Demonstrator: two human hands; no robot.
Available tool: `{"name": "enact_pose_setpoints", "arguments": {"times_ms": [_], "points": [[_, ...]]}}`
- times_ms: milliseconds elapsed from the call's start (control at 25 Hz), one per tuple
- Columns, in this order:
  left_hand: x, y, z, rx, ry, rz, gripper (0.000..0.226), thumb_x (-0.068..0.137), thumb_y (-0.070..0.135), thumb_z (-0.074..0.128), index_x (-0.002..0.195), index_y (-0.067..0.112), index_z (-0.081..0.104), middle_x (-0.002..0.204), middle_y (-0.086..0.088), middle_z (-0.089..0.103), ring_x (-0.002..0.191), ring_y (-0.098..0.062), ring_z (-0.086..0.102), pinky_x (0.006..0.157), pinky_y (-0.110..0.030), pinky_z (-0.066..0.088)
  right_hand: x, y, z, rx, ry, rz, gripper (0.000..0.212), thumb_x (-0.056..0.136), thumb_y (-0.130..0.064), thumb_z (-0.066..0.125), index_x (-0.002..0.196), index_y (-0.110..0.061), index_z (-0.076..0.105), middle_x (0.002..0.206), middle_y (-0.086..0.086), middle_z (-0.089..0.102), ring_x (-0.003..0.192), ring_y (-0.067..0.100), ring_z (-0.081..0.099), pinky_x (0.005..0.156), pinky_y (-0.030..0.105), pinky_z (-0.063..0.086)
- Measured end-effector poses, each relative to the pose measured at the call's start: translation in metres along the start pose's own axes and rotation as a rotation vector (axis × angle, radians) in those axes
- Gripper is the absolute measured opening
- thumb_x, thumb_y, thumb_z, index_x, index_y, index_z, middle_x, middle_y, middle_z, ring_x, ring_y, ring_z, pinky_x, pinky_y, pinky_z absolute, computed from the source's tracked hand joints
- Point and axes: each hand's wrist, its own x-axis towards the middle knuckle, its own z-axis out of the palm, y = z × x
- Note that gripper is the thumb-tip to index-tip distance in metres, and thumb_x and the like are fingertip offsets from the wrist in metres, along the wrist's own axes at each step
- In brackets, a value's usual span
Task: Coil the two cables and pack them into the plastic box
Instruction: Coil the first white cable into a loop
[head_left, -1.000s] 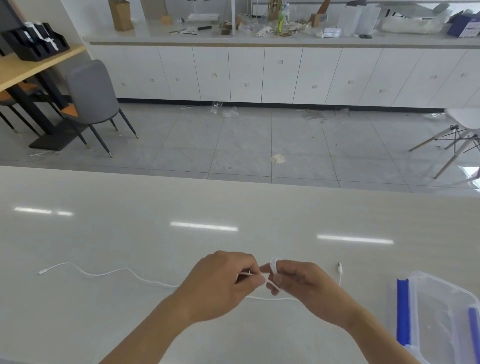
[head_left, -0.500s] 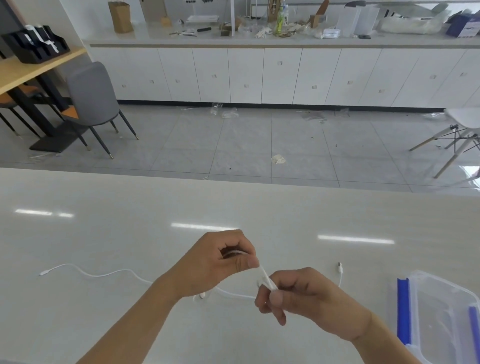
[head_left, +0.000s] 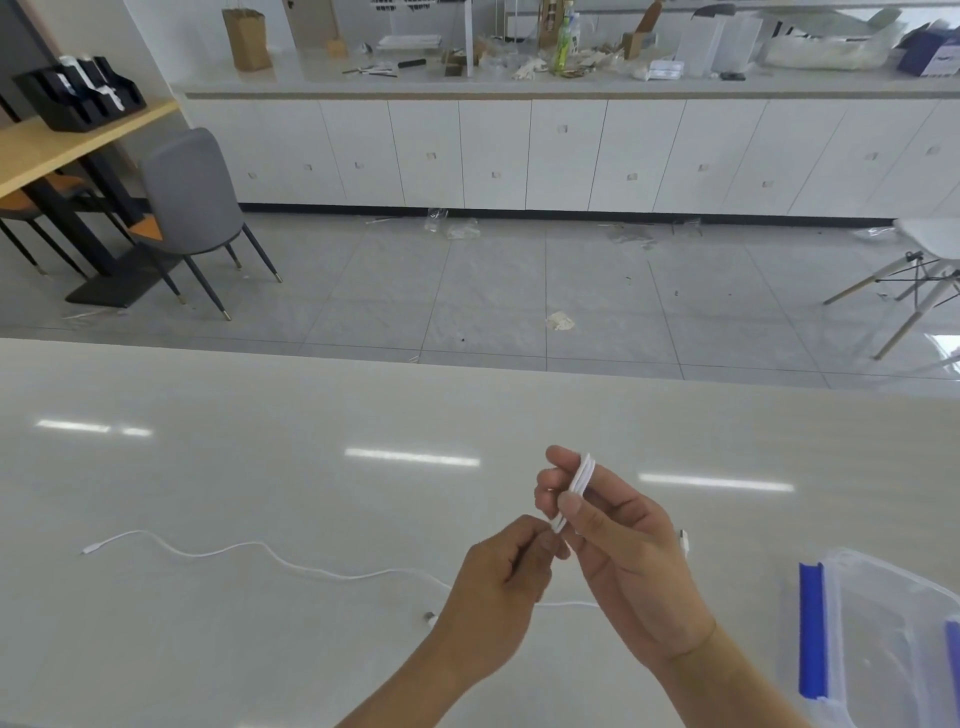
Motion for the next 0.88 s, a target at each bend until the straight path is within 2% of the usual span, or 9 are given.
{"name": "enact_pose_setpoints", "arguments": {"times_ms": [200, 280, 360, 440, 520, 640, 720, 800, 880], "points": [[-0.004, 0.003, -0.005, 0.233, -0.068, -0.025, 0.023, 0.102, 0.033, 0.049, 0.083, 0.032, 0.061, 0.049, 0.012, 0.046, 0.046, -0.008, 0.033, 0.048, -0.023, 0.028, 0.003, 0.003, -0.01, -0.426, 0.163, -0.122, 0.038, 0.092, 0.005, 0.062, 0.11, -0.026, 0.075, 0.104, 0.0, 0.077, 0.094, 0.018, 0.073, 0.081, 0.017, 0.054], [-0.005, 0.007, -0.012, 0.285, -0.101, -0.026, 0.022, 0.1, 0.034, 0.05, 0.082, 0.032, 0.062, 0.048, 0.013, 0.048, 0.044, -0.008, 0.036, 0.048, -0.02, 0.028, 0.002, 0.002, -0.015, -0.629, 0.104, -0.105, 0.037, 0.094, 0.003, 0.06, 0.109, -0.029, 0.071, 0.106, -0.011, 0.076, 0.094, 0.012, 0.073, 0.081, 0.015, 0.053], [-0.006, 0.011, -0.02, 0.346, -0.132, -0.036, 0.022, 0.099, 0.037, 0.052, 0.08, 0.031, 0.062, 0.05, 0.014, 0.049, 0.045, -0.008, 0.039, 0.05, -0.022, 0.03, 0.001, 0.004, -0.021, -0.844, -0.026, -0.058, 0.024, 0.097, -0.001, 0.057, 0.103, -0.022, 0.068, 0.111, -0.019, 0.072, 0.1, 0.006, 0.07, 0.084, 0.018, 0.054], [-0.007, 0.015, -0.028, 0.398, -0.15, -0.054, 0.023, 0.097, 0.041, 0.054, 0.082, 0.025, 0.064, 0.053, 0.01, 0.049, 0.047, -0.009, 0.039, 0.053, -0.026, 0.032, 0.0, 0.005, -0.027, -0.982, -0.157, -0.014, 0.013, 0.098, -0.005, 0.056, 0.093, -0.015, 0.063, 0.111, -0.016, 0.071, 0.114, -0.001, 0.062, 0.09, 0.023, 0.052], [-0.006, 0.021, -0.038, 0.454, -0.162, -0.062, 0.023, 0.094, 0.044, 0.057, 0.084, 0.025, 0.065, 0.056, 0.009, 0.051, 0.05, -0.009, 0.041, 0.055, -0.027, 0.035, -0.002, 0.003, -0.028, -1.04, -0.273, 0.013, 0.007, 0.095, -0.013, 0.059, 0.09, -0.016, 0.06, 0.109, -0.011, 0.071, 0.121, -0.005, 0.055, 0.094, 0.023, 0.05], [-0.002, 0.034, -0.059, 0.566, -0.186, -0.002, 0.02, 0.088, 0.048, 0.061, 0.084, 0.029, 0.065, 0.063, 0.011, 0.058, 0.057, -0.007, 0.048, 0.058, -0.025, 0.04, -0.003, -0.005, -0.026, -1.091, -0.404, 0.068, 0.013, 0.094, -0.026, 0.061, 0.082, -0.029, 0.056, 0.106, -0.018, 0.069, 0.087, 0.0, 0.061, 0.081, 0.024, 0.051], [0.002, 0.043, -0.072, 0.606, -0.22, 0.052, 0.02, 0.085, 0.051, 0.062, 0.085, 0.031, 0.066, 0.074, 0.013, 0.063, 0.066, -0.006, 0.055, 0.064, -0.025, 0.045, -0.004, -0.008, -0.022, -1.082, -0.46, 0.092, 0.024, 0.097, -0.025, 0.059, 0.075, -0.022, 0.05, 0.089, -0.017, 0.065, 0.073, 0.01, 0.056, 0.074, 0.033, 0.05], [0.007, 0.049, -0.085, 0.571, -0.243, 0.083, 0.018, 0.084, 0.049, 0.067, 0.084, 0.032, 0.067, 0.081, 0.014, 0.065, 0.071, -0.006, 0.058, 0.064, -0.02, 0.046, -0.007, -0.01, -0.018, -0.991, -0.483, 0.146, 0.019, 0.099, -0.023, 0.058, 0.083, -0.013, 0.061, 0.083, -0.01, 0.064, 0.072, 0.01, 0.059, 0.075, 0.033, 0.052], [0.013, 0.052, -0.097, 0.472, -0.259, 0.086, 0.012, 0.084, 0.044, 0.073, 0.081, 0.032, 0.069, 0.081, 0.013, 0.066, 0.071, -0.007, 0.059, 0.065, -0.018, 0.046, -0.011, -0.015, -0.015, -0.884, -0.501, 0.207, 0.017, 0.099, -0.028, 0.057, 0.099, -0.016, 0.07, 0.078, -0.012, 0.063, 0.073, 0.009, 0.06, 0.074, 0.024, 0.052]]}}
